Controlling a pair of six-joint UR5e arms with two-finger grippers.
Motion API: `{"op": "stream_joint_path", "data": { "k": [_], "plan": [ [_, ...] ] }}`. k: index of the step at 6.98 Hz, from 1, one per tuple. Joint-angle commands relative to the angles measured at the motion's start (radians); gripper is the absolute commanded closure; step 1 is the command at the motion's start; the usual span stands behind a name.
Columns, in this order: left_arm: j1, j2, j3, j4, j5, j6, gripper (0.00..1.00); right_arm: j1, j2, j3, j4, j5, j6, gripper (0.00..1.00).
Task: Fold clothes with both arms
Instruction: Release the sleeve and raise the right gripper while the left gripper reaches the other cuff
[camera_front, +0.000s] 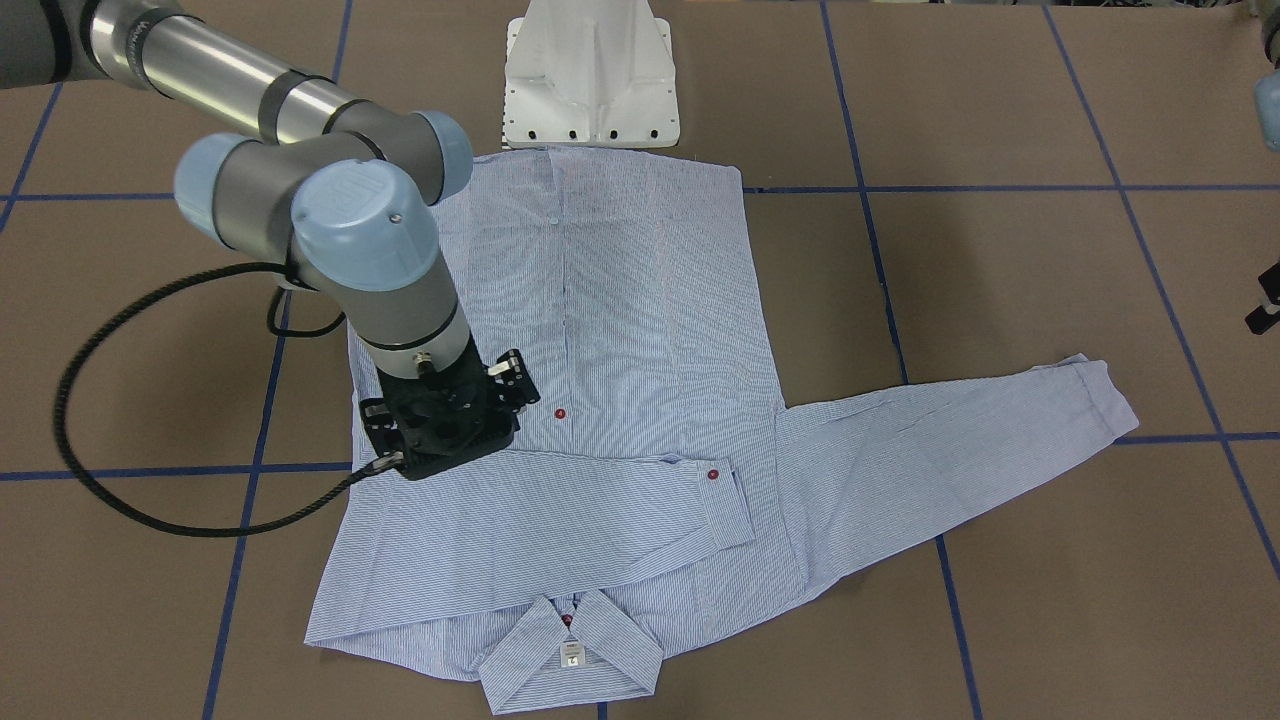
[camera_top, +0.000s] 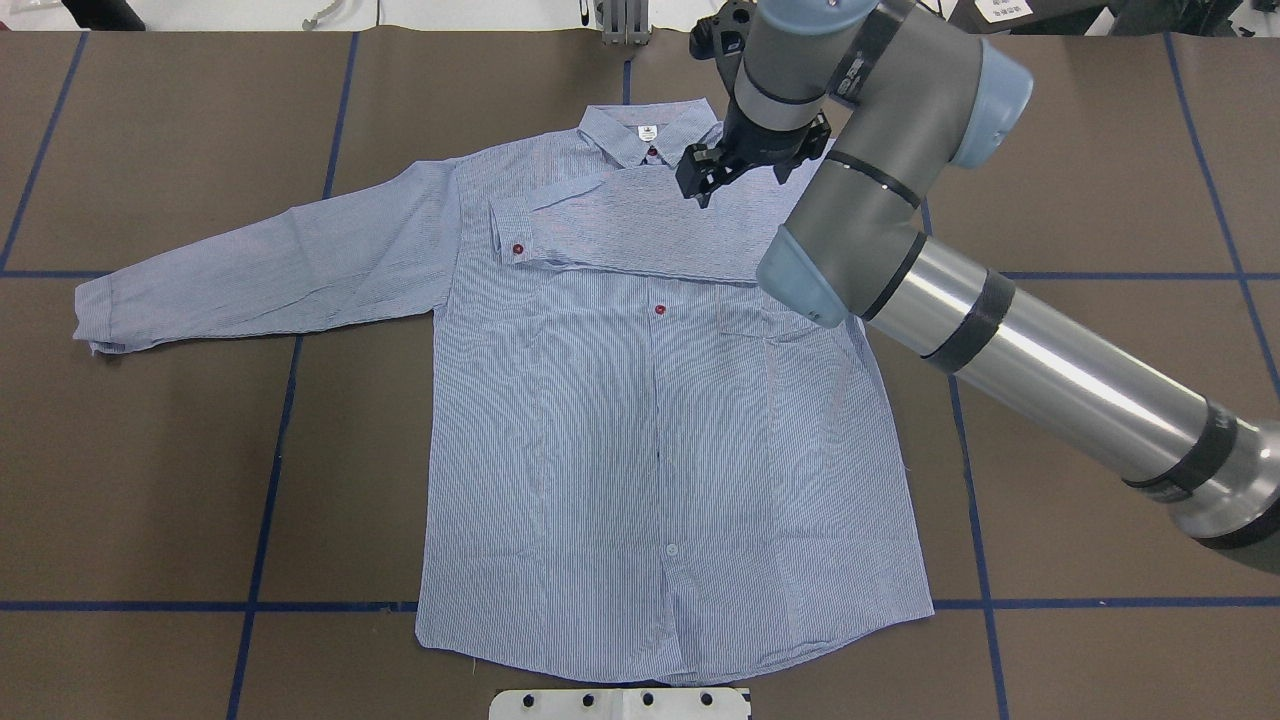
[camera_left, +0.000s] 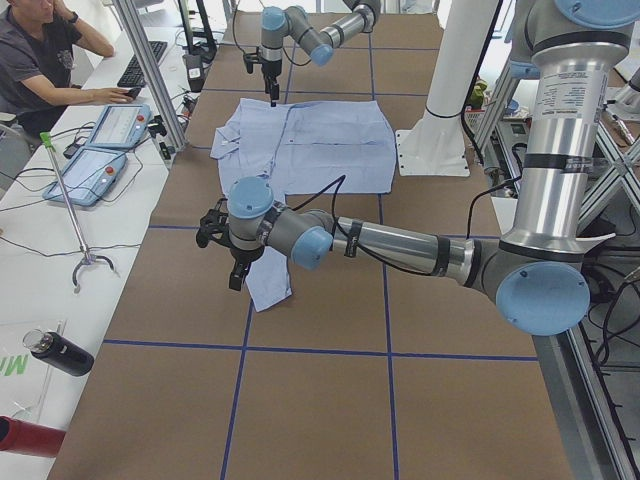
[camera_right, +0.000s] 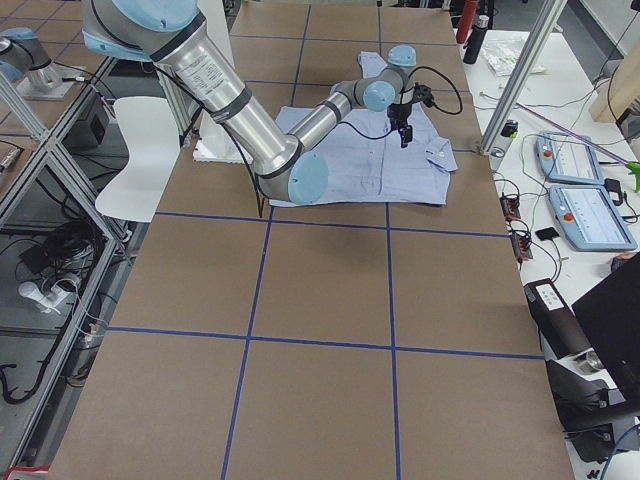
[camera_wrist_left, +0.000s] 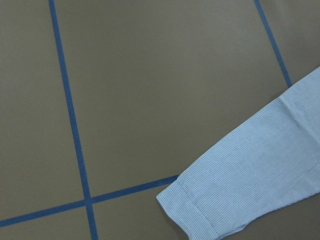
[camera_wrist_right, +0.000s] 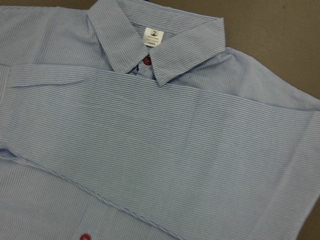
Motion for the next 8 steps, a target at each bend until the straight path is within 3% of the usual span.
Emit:
{"op": "stream_joint_path", "data": {
  "k": [1,3,4,5,6,8],
  "plan": [
    [0.135,0.031,0.002,-0.131,0.134,-0.258,0.0,0.095,-0.057,0.179,-0.219,0.114,-0.002,0.0],
    [0.26,0.058,0.04,-0.249,0.263,-0.486,0.0,0.179,-0.175,0.288,-0.232,0.231,-0.005,0.0],
    [0.292,0.06,0.135,-0.387,0.285,-0.58,0.0,0.189,-0.225,0.345,-0.232,0.231,-0.011,0.0],
    [0.362,0.059,0.224,-0.529,0.376,-0.666,0.0,0.192,-0.23,0.351,-0.232,0.231,-0.013,0.0],
    [0.384,0.053,0.275,-0.554,0.4,-0.671,0.01,0.192,-0.233,0.364,-0.232,0.231,-0.013,0.0],
    [0.389,0.053,0.266,-0.552,0.4,-0.655,0.13,0.192,-0.234,0.368,-0.232,0.23,-0.01,0.0]
  ]
}}
